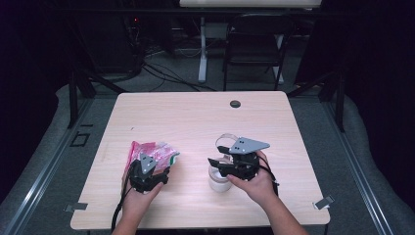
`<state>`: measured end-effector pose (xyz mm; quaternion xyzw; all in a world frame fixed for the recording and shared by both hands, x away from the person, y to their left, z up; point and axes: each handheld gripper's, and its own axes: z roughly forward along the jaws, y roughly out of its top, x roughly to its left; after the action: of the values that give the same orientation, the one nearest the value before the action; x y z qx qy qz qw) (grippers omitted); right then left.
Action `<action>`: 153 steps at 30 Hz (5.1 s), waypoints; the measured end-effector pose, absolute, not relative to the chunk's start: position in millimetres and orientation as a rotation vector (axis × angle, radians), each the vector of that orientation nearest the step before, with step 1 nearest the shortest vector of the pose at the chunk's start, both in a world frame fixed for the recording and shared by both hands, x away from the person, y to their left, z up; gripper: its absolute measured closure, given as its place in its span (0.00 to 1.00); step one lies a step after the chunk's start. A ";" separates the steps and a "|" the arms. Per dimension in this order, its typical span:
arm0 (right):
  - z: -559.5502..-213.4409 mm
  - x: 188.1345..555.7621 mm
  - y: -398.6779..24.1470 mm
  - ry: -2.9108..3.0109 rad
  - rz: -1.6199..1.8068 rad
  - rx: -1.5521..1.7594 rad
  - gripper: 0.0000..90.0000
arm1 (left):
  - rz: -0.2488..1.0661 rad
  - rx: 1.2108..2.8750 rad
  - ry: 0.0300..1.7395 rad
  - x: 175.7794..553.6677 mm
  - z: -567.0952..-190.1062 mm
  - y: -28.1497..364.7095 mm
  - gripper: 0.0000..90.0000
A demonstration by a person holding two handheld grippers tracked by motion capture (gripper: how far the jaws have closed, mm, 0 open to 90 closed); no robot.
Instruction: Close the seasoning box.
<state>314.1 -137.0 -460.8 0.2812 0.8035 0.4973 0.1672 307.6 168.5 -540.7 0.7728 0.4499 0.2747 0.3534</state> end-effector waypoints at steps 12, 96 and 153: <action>-458.3 314.1 -140.9 2.280 1.420 0.806 0.53 | 0.669 2.025 1.089 301.4 -540.1 148.6 0.34; -473.0 347.2 -203.6 2.211 1.425 1.113 0.62 | 0.650 1.925 1.047 291.9 -517.9 156.4 0.69; -466.1 320.4 -180.0 2.298 1.320 0.857 0.63 | 0.619 1.930 1.024 301.0 -520.1 147.4 0.67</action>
<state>320.4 -180.0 -466.1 0.3028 0.8120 0.4665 0.1770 301.0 147.4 -520.1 0.7705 0.4087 0.2473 0.4220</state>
